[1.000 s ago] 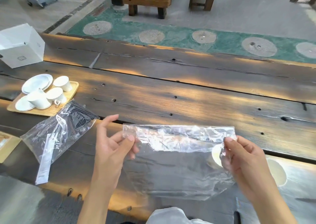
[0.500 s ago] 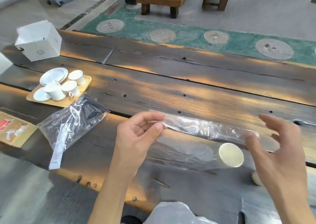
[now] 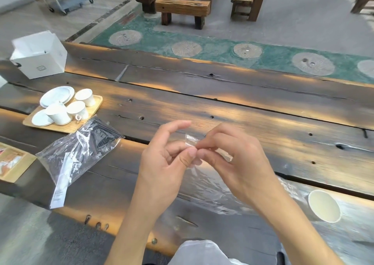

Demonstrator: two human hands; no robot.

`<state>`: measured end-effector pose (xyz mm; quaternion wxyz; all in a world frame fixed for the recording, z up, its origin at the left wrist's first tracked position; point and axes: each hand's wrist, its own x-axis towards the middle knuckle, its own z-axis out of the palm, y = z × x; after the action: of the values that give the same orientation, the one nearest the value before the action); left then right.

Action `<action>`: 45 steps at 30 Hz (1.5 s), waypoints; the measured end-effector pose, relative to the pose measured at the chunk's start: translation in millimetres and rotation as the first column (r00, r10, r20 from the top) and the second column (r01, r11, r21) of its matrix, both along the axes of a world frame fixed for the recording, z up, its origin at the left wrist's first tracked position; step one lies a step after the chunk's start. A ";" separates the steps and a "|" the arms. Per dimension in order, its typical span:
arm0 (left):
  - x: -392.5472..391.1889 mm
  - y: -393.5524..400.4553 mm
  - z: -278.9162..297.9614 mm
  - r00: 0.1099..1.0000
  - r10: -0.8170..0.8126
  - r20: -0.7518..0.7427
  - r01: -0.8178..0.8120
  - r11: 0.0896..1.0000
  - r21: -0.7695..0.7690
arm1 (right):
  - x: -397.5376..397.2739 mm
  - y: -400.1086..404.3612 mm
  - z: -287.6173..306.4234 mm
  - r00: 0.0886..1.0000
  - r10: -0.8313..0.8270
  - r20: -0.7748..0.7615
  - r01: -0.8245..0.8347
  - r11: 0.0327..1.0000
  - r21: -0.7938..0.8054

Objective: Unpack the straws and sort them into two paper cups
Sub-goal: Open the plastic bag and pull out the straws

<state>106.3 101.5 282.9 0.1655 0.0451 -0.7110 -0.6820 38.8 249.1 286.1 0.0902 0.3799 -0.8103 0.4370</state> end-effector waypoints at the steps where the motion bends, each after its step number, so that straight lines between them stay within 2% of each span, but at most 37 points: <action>1: 0.1 0.2 -0.3 1.000 -0.003 -0.006 0.003 1.000 -0.017 | -0.3 0.0 0.4 1.000 -0.004 -0.002 0.004 1.000 0.002; 3: 0.5 0.9 -0.6 1.000 -0.009 -0.018 0.009 0.999 -0.034 | -0.9 1.0 0.7 1.000 -0.014 0.017 0.014 1.000 0.013; 9: 1.6 2.8 -4.8 0.996 -0.072 -0.052 0.070 0.996 -0.047 | -5.0 6.4 6.9 0.973 -0.077 0.217 0.072 0.997 0.030; 13: 5.7 -2.9 -8.1 0.995 -0.092 -0.034 0.090 0.994 -0.069 | -15.2 19.7 16.6 0.905 -0.064 0.420 0.136 0.980 -0.145; 18: 6.1 -1.4 -1.1 0.987 -0.143 0.068 0.144 0.990 -0.010 | -7.0 20.8 19.6 0.855 0.084 0.512 0.003 0.986 -0.166; 20: 0.9 1.6 -0.9 0.985 -0.116 0.126 0.127 0.988 -0.084 | -2.8 16.2 19.4 0.852 0.114 0.511 -0.040 0.987 -0.155; 22: -3.7 5.8 0.3 0.991 -0.079 0.112 0.091 0.990 -0.105 | -1.4 13.4 19.3 0.857 0.097 0.507 -0.029 0.990 -0.139; 25: -3.6 1.8 3.3 0.998 -0.059 0.028 0.060 0.996 -0.060 | -3.8 25.1 20.8 0.882 -0.007 0.471 0.063 0.993 -0.104; 27: -2.5 -5.6 6.2 0.999 -0.048 -0.018 0.048 0.998 -0.032 | -9.2 45.3 17.5 0.902 -0.176 0.395 0.206 0.978 -0.034; 29: -2.3 -11.7 6.5 0.998 -0.028 -0.057 0.030 0.999 0.034 | -17.4 71.2 7.5 0.876 -0.331 0.350 0.339 0.940 0.042; 31: -2.4 -14.4 4.9 0.997 -0.002 -0.080 0.011 0.994 0.106 | -21.3 93.7 -5.3 0.820 -0.377 0.430 0.381 0.921 0.081; 34: -3.2 -14.8 1.2 0.995 0.050 -0.085 -0.032 0.979 0.200 | -20.5 110.3 -21.6 0.738 -0.266 0.620 0.353 0.935 -0.020; 37: -6.3 -14.0 -0.7 0.992 0.107 -0.072 -0.086 0.963 0.257 | -15.9 110.4 -36.8 0.674 -0.021 0.738 0.322 0.908 -0.267; 41: -8.0 -17.1 -3.4 0.980 0.199 -0.023 -0.179 0.922 0.345 | -13.3 103.9 -50.3 0.656 0.120 0.745 0.360 0.818 -0.448; 45: -9.6 -21.8 -11.6 0.967 0.249 0.053 -0.249 0.878 0.409 | -13.1 102.8 -48.2 0.719 0.060 0.693 0.375 0.805 -0.459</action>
<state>96.8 79.8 271.2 0.2389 0.1697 -0.5391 -0.7897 25.7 351.9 238.0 -0.0630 0.0745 -0.6476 0.7557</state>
